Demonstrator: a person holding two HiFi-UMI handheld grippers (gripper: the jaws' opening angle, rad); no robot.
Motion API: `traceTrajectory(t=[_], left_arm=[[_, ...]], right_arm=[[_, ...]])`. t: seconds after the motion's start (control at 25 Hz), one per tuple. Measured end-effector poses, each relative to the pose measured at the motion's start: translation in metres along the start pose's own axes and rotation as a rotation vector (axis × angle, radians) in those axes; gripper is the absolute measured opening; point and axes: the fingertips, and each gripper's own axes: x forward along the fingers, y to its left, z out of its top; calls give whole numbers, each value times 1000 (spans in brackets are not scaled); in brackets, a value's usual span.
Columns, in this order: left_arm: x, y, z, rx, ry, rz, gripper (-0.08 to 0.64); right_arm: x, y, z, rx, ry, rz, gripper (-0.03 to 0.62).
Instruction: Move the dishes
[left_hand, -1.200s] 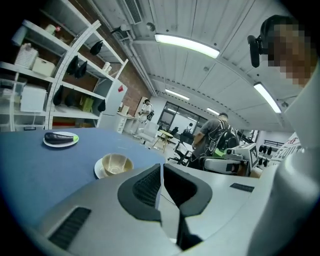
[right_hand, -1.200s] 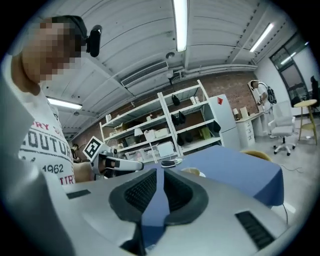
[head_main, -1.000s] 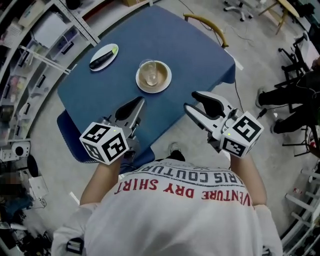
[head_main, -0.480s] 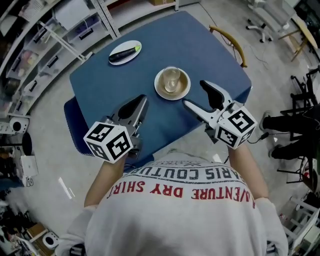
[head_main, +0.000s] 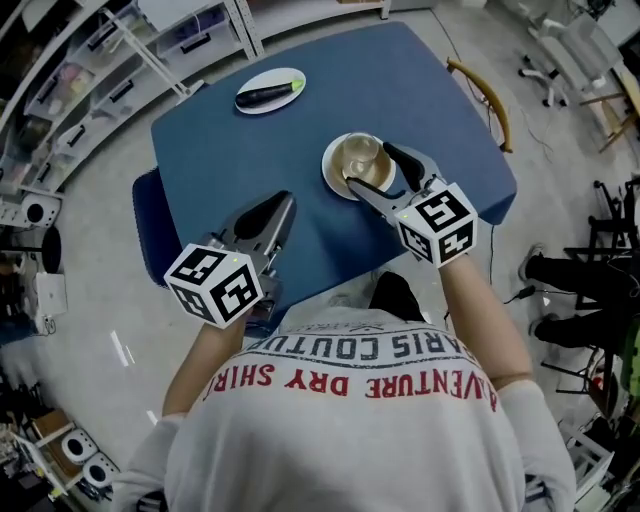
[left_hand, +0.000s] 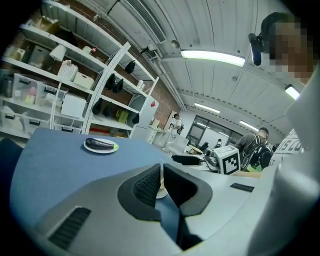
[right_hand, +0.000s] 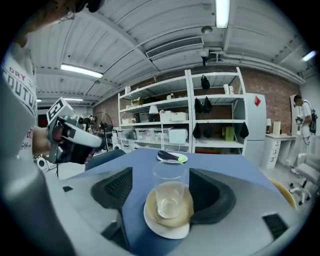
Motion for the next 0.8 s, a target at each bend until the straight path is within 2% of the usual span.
traceTrajectory(t=[0.28,0.6,0.68,0.8], left_arm=[[1,11,-1,-54,-16,97,41],[1,19,7,-107,-40,205,41],[4,15,7,-105,-42,216,41],[8,10,10,-90,-42,230,41]], right_arm=[[31,-11,-12,-54,54,57,336],[45,-11,-15,-78,61,123,327],[44,-11,-15,-88,52,143,288],[44,-12,-15,-103,44,168,288]])
